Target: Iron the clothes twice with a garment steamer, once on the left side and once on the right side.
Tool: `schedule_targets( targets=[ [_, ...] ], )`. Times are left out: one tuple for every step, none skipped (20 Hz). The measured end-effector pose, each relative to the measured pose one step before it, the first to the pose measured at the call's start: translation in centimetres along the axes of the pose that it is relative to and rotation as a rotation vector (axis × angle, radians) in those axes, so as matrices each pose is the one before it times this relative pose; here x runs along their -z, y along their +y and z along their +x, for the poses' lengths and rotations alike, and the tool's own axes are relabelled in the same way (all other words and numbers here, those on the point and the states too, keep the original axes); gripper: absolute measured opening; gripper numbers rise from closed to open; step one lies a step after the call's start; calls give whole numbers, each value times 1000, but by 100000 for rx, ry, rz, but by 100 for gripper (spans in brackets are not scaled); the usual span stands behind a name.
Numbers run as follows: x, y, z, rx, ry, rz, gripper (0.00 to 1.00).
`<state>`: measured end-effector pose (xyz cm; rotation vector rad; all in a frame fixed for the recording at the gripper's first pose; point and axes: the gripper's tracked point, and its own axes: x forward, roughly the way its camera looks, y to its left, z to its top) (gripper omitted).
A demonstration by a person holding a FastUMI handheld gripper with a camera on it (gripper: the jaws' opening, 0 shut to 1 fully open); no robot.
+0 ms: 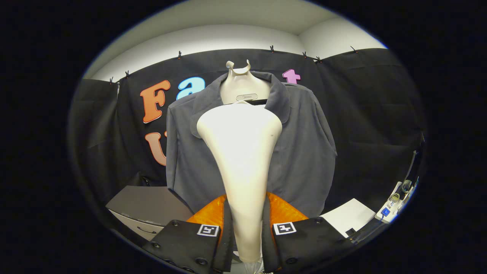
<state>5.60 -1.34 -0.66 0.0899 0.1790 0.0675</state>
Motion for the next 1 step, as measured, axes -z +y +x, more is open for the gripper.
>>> schedule_targets(
  targets=[
    [48,138,-63,-338,-101,432,38]
  ],
)
